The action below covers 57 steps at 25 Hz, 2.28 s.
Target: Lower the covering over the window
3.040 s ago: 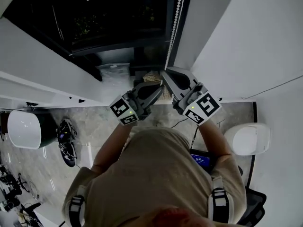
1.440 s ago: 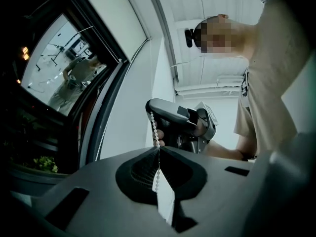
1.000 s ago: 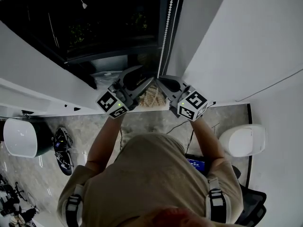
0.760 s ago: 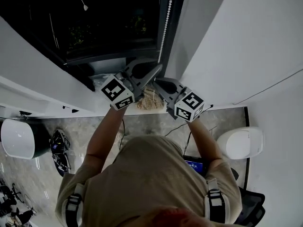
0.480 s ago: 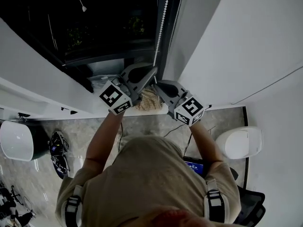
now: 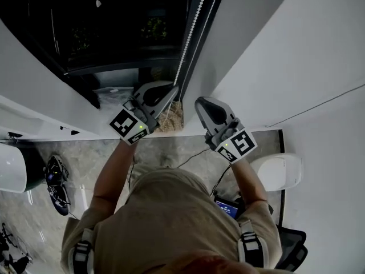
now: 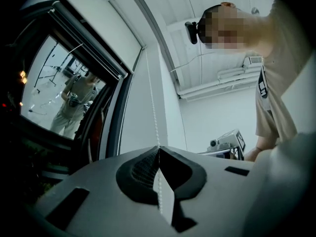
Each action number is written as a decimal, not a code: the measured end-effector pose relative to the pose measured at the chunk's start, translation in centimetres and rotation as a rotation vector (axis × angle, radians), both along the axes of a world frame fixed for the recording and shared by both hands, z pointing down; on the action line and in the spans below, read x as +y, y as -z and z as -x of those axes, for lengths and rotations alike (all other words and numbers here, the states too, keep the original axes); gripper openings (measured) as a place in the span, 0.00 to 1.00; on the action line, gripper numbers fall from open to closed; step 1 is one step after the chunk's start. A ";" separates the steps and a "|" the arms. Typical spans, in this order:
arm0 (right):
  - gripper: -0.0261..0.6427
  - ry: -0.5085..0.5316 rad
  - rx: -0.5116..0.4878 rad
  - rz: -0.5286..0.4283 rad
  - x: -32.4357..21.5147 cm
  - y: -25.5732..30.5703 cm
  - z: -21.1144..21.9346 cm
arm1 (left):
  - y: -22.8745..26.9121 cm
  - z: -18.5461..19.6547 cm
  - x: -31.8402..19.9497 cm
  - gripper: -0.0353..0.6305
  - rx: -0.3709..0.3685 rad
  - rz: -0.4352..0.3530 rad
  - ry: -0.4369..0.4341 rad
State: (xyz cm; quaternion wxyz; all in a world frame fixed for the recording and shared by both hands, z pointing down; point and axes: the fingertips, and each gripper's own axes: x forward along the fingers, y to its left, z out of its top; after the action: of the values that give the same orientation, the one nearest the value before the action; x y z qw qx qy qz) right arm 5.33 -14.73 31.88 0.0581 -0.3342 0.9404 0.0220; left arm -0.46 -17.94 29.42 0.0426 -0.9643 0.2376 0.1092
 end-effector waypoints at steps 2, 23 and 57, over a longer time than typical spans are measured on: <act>0.06 0.013 0.020 -0.003 0.3 0.2 0.4 | -0.5 0.2 0.2 0.08 0.010 0.004 -0.005; 0.06 -0.279 0.014 -0.084 0.8 6.1 7.2 | 0.1 7.6 0.3 0.08 0.034 -0.016 -0.180; 0.06 -0.123 -0.017 -0.036 -3.7 -0.7 1.1 | -2.5 1.8 -1.4 0.08 -0.007 0.034 0.015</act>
State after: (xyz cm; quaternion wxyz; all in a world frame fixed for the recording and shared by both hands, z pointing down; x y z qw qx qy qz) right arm 4.25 -18.41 32.62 0.0704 -0.3905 0.9170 0.0395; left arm -2.27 -19.35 31.89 0.0278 -0.9635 0.2463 0.1013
